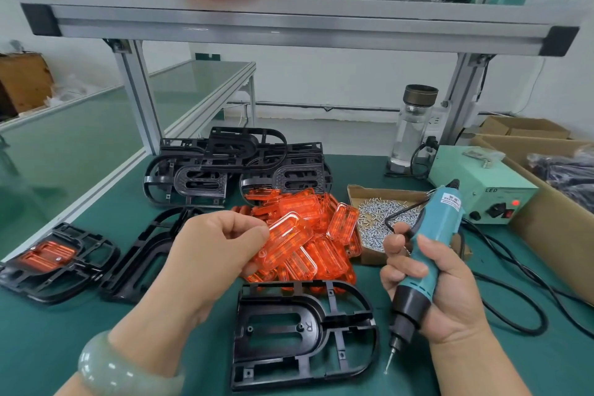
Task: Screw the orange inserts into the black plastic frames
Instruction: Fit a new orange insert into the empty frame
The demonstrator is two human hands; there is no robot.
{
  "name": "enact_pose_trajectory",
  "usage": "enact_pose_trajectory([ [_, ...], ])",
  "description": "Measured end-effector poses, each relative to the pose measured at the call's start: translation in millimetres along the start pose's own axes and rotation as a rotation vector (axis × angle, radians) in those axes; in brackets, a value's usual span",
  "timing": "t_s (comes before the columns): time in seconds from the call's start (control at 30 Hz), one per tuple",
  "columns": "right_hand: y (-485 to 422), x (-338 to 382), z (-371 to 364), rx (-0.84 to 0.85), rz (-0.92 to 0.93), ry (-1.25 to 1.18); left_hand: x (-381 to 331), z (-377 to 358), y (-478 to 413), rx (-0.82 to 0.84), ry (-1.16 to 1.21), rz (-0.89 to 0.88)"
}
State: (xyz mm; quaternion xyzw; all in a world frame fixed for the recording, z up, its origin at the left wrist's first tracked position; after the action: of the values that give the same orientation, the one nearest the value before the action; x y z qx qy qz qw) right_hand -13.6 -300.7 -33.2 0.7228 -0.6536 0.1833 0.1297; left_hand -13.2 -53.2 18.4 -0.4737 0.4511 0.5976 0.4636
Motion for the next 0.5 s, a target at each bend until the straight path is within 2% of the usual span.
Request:
enact_pose_trajectory([
  [0.1, 0, 0, 0, 0.001, 0.000, -0.004, 4, -6, 6, 0.048, 0.044, 0.057],
  [0.27, 0, 0, 0, 0.003, 0.003, 0.003, 10, -24, 19, 0.258, 0.191, 0.169],
  [0.5, 0, 1, -1, 0.007, 0.005, 0.008, 19, -35, 32, 0.361, 0.123, 0.149],
])
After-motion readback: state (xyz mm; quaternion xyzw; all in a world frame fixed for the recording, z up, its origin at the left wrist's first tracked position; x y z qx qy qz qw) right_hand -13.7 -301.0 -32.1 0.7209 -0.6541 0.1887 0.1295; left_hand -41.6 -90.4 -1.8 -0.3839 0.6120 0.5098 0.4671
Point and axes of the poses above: each hand's wrist, its own y-axis away from the middle knuckle, its own z-axis out of the back of the hand, x = y × z, the point moved 8 cm from there along -y, towards the middle knuckle, and after that the axes turned 6 degrees about z, right-handed, at the moved point
